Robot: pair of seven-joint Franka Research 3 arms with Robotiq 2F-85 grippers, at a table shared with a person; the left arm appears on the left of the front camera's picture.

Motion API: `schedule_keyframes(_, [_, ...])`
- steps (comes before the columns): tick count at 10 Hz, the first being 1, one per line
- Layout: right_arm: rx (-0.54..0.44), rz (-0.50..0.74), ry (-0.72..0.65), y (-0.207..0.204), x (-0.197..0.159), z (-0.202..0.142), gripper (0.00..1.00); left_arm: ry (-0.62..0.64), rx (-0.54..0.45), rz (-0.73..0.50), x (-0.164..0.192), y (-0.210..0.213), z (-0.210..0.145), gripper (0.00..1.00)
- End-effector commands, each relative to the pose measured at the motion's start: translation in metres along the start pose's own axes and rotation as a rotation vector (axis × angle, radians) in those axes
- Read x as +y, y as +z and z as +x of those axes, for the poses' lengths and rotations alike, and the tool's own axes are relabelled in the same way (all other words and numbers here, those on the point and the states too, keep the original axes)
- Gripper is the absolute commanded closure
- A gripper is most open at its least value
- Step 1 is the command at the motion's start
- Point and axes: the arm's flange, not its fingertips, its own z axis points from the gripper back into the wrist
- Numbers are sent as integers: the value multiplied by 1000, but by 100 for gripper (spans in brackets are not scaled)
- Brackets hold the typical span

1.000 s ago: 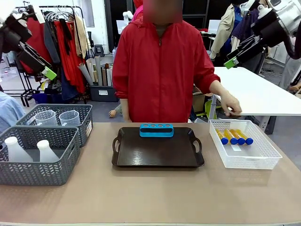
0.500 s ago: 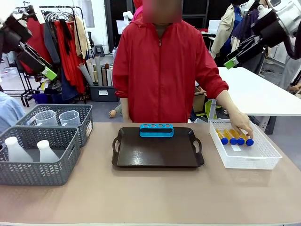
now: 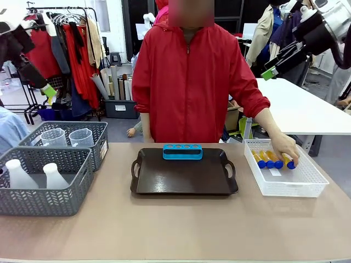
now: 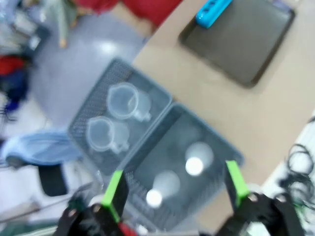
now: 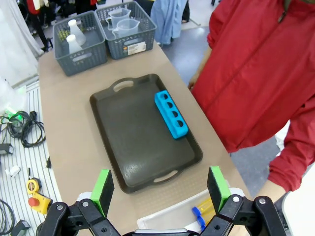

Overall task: Prepare the laboratory tools.
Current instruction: Pick up one Small flask and place it on the Handle tray.

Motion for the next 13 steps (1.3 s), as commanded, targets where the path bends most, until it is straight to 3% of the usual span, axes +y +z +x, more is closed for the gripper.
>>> schedule_keyframes(1, [-3, 0, 5, 2, 1, 1, 0, 122, 130, 15, -23, 0, -9, 0])
schedule_keyframes(3, [-3, 0, 5, 2, 1, 1, 0, 237, 235, -32, -25, -29, -33, 0])
schedule_keyframes(6, [-3, 0, 5, 2, 1, 1, 0, 372, 267, -44, -24, -81, -66, 0])
schedule_keyframes(9, [-3, 0, 5, 2, 1, 1, 0, 381, 292, -42, -19, -118, -78, 0])
schedule_keyframes(11, [-3, 0, 5, 2, 1, 1, 0, 334, 256, -96, -21, -119, -73, 0])
schedule_keyframes(13, [-3, 0, 5, 2, 1, 1, 0, 370, 305, -58, -19, -121, -80, 0])
